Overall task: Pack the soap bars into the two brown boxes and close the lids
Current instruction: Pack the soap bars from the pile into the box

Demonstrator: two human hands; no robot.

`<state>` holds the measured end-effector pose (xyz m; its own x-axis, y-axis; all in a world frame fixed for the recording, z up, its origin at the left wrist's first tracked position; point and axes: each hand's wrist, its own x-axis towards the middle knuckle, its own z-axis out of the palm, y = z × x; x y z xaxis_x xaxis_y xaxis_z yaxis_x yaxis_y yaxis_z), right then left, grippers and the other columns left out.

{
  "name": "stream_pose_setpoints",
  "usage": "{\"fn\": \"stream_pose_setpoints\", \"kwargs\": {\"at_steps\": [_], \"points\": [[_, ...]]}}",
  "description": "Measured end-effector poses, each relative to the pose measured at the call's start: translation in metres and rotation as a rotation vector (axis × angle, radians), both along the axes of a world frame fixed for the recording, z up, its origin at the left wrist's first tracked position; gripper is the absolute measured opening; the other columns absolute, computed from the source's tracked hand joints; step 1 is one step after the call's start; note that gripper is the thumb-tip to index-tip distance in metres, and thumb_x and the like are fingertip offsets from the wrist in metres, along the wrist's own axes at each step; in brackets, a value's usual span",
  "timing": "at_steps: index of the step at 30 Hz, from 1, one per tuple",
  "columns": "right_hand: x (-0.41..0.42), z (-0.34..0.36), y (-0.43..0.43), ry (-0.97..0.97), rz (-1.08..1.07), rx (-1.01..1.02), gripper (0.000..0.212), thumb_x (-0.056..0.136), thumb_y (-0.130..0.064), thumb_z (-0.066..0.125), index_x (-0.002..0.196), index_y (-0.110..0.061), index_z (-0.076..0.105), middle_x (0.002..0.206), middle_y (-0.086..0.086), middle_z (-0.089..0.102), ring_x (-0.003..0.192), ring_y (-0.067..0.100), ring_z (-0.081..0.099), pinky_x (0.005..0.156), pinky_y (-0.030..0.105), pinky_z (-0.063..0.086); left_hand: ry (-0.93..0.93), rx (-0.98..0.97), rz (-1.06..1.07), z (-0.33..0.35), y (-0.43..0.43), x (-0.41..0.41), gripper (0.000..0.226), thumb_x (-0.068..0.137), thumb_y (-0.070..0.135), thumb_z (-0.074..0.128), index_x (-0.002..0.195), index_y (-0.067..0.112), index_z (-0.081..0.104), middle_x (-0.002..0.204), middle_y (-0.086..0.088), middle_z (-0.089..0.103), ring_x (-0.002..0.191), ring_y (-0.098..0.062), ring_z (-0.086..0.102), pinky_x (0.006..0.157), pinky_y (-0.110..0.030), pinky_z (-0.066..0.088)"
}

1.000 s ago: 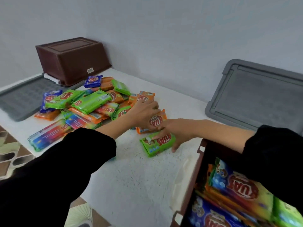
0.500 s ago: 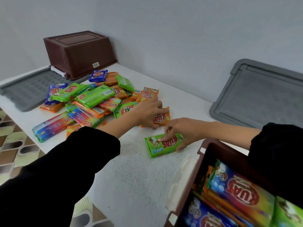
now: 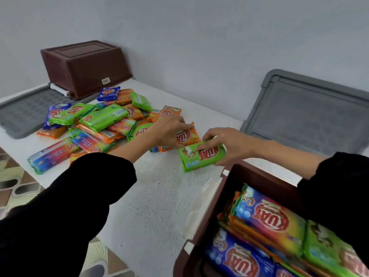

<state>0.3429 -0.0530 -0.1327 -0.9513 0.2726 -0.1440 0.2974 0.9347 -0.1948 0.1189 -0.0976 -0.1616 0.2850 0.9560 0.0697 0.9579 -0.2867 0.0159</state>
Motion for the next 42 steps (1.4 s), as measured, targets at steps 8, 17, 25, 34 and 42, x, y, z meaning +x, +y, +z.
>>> {"fn": "stream_pose_setpoints", "kwargs": {"at_steps": [8, 17, 25, 34, 42], "points": [[0.102, 0.085, -0.035, 0.29, -0.373, 0.132, 0.064, 0.061, -0.04, 0.078, 0.122, -0.036, 0.057, 0.109, -0.001, 0.06, 0.096, 0.015, 0.057, 0.081, 0.027, 0.044, -0.134, 0.131, -0.166, 0.088, -0.01, 0.037, 0.071, 0.071, 0.041, 0.072, 0.135, 0.024, 0.047, 0.111, -0.005, 0.061, 0.095, -0.018, 0.053, 0.078, -0.026, 0.039], [0.206, 0.098, -0.18, 0.241, -0.571, 0.016, 0.067, 0.054, -0.061, 0.065, 0.118, -0.059, 0.049, 0.103, -0.023, 0.056, 0.092, -0.002, 0.057, 0.075, 0.015, 0.044, -0.186, -0.084, -0.642, 0.139, -0.083, 0.123, 0.068, 0.064, 0.057, 0.06, 0.128, 0.037, 0.05, 0.109, 0.011, 0.061, 0.094, -0.005, 0.054, 0.077, -0.012, 0.042], [0.225, 0.059, -0.26, 0.011, -0.625, 0.083, 0.06, 0.047, -0.067, 0.05, 0.103, -0.051, 0.062, 0.095, -0.021, 0.061, 0.075, -0.003, 0.062, 0.054, 0.008, 0.045, -0.029, -0.203, -0.975, 0.08, -0.134, 0.164, 0.069, 0.062, 0.057, 0.065, 0.125, 0.035, 0.05, 0.109, 0.01, 0.063, 0.095, -0.006, 0.055, 0.072, -0.022, 0.053], [0.201, 0.016, -0.252, -0.337, -0.685, 0.099, 0.061, 0.079, -0.051, 0.059, 0.136, -0.041, 0.039, 0.136, -0.006, 0.038, 0.128, 0.016, 0.041, 0.093, 0.035, 0.05, 0.438, -0.263, -0.907, 0.023, -0.145, 0.199, 0.073, 0.087, 0.039, 0.058, 0.146, 0.016, 0.022, 0.14, -0.008, 0.038, 0.124, -0.023, 0.036, 0.096, -0.037, 0.042], [0.189, 0.008, -0.242, -0.438, -0.48, 0.329, 0.048, 0.069, -0.029, 0.079, 0.115, -0.022, 0.065, 0.096, 0.009, 0.067, 0.094, 0.026, 0.061, 0.06, 0.039, 0.056, 0.544, -0.275, -0.943, 0.02, -0.145, 0.205, 0.071, 0.092, 0.038, 0.051, 0.148, 0.012, 0.014, 0.146, -0.008, 0.028, 0.129, -0.024, 0.034, 0.099, -0.037, 0.041]]}}
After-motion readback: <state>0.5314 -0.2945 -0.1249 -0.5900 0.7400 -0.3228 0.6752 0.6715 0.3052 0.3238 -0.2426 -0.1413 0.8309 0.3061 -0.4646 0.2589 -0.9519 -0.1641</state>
